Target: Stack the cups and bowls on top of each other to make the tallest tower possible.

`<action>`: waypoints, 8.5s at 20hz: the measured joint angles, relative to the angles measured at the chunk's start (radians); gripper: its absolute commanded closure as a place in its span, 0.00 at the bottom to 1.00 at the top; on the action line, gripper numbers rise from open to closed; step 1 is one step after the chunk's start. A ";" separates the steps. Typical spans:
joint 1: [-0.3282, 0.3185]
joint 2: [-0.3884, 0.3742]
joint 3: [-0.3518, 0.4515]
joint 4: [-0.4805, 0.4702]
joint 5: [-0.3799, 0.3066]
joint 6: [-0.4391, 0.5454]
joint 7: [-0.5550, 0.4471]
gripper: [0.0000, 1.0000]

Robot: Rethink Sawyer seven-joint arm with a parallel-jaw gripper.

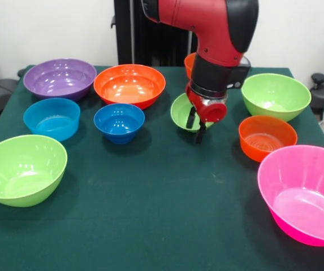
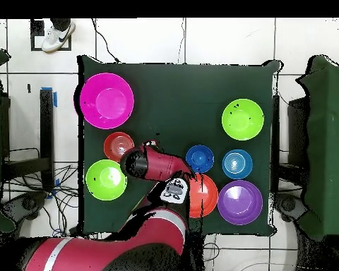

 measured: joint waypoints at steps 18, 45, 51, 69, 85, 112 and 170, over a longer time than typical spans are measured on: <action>-0.026 -0.026 0.007 0.000 0.018 0.001 0.000 1.00; -0.027 -0.016 -0.004 -0.042 0.036 0.019 0.000 1.00; -0.057 -0.013 -0.005 -0.088 0.000 0.050 0.000 1.00; -0.122 0.010 -0.007 -0.243 -0.182 0.133 0.000 1.00; -0.142 0.071 -0.017 -0.399 -0.197 0.254 0.000 1.00; -0.178 0.373 -0.116 -1.028 -0.179 0.764 0.000 1.00; -0.271 0.755 -0.676 -1.622 0.598 1.010 0.107 1.00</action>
